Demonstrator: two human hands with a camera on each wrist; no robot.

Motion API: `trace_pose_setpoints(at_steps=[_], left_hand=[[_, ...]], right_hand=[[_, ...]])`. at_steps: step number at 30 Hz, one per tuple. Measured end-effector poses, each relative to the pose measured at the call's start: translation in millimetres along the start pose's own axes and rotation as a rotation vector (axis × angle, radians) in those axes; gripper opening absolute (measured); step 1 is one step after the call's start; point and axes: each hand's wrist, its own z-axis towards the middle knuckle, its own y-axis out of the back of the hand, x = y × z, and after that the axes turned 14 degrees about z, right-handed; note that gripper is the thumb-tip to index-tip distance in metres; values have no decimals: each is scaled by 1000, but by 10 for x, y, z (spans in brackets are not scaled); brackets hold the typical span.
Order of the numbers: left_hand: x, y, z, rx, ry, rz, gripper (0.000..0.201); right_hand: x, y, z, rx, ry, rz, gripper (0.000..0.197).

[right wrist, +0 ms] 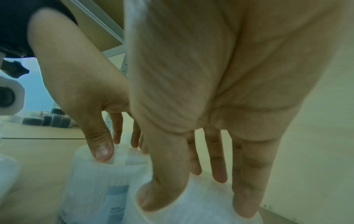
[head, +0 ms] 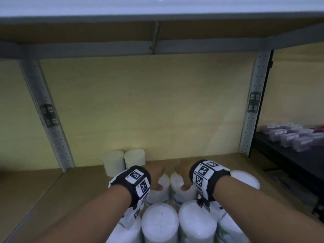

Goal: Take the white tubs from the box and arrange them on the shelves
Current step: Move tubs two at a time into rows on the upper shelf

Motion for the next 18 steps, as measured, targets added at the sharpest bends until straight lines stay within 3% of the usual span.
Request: trace_pose_setpoints(at_steps=[4, 7, 13, 15, 18], left_hand=[[-82, -31, -105, 7, 6, -16, 50], [-129, -32, -163, 8, 8, 8, 49], [-178, -49, -217, 26, 17, 36, 49], [-187, -40, -237, 27, 24, 37, 49], [-157, -40, -229, 24, 31, -12, 51]], right_hand=[[-73, -38, -204, 19, 9, -38, 133], [92, 197, -857, -86, 52, -52, 119], [286, 427, -1735, -78, 92, 28, 106], [497, 622, -2302, -68, 77, 62, 93], [619, 787, -2672, -17, 52, 124, 69]])
